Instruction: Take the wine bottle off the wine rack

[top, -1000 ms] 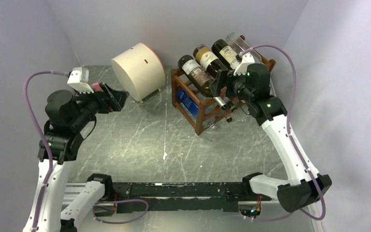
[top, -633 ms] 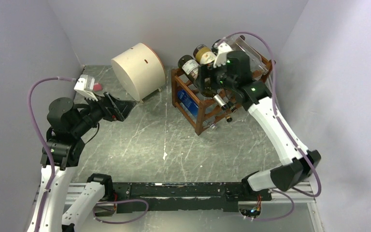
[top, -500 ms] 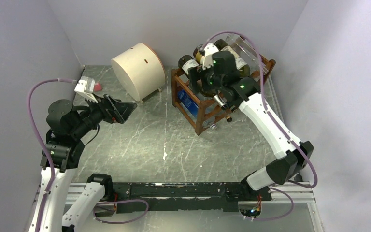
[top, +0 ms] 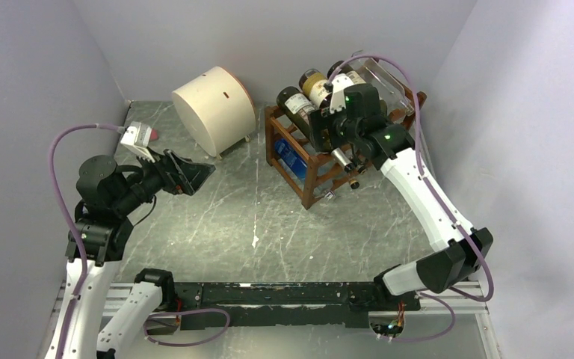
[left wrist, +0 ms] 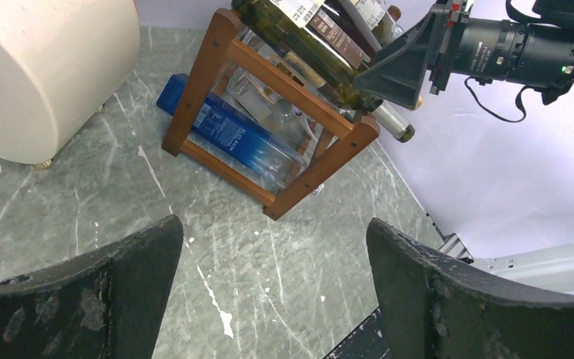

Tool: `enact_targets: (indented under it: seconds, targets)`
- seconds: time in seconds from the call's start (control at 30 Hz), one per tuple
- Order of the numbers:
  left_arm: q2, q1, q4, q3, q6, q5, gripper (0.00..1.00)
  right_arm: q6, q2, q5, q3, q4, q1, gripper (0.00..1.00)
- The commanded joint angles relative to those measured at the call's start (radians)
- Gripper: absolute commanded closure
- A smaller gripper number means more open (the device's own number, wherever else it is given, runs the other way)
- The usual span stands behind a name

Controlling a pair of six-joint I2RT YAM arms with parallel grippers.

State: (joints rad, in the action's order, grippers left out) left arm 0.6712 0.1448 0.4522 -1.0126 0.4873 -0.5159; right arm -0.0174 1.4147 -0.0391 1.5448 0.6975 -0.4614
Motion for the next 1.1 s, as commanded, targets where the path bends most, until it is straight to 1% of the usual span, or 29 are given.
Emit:
enact_targets:
  seconds: [0.0, 0.2, 0.3, 0.37, 0.6, 0.73, 0.8, 0.93, 1.07]
  targets:
    - [-0.005, -0.011, -0.02, -0.018, 0.016, -0.037, 0.04, -0.049, 0.04, 0.04, 0.051, -0.009, -0.005, 0.0]
    - [-0.014, -0.011, -0.013, -0.014, 0.015, -0.027, 0.04, -0.099, 0.095, 0.098, 0.095, -0.006, -0.009, 0.0]
    - [-0.005, -0.011, -0.002, -0.022, 0.008, -0.031, 0.04, -0.121, 0.139, 0.057, 0.124, 0.035, -0.026, 0.02]
    - [0.0, -0.011, 0.002, -0.027, 0.004, -0.029, 0.04, -0.131, 0.16, 0.056, 0.136, 0.049, -0.026, 0.02]
    - [0.021, -0.011, 0.021, -0.033, 0.002, -0.004, 0.04, -0.14, 0.183, 0.054, 0.128, 0.017, -0.026, 0.01]
    - [0.021, -0.011, 0.02, -0.026, 0.003, 0.002, 0.04, -0.154, 0.215, 0.035, 0.154, 0.039, -0.026, 0.0]
    - [0.019, -0.011, 0.019, -0.022, 0.006, 0.014, 0.04, -0.149, 0.231, 0.025, 0.176, 0.056, -0.026, 0.02]
    - [0.025, -0.011, 0.028, -0.022, 0.0, 0.02, 0.04, -0.135, 0.22, 0.021, 0.177, 0.037, -0.026, 0.04]
    - [0.024, -0.011, 0.036, -0.023, -0.009, 0.029, 0.04, -0.139, 0.22, 0.025, 0.164, 0.024, -0.026, 0.04]
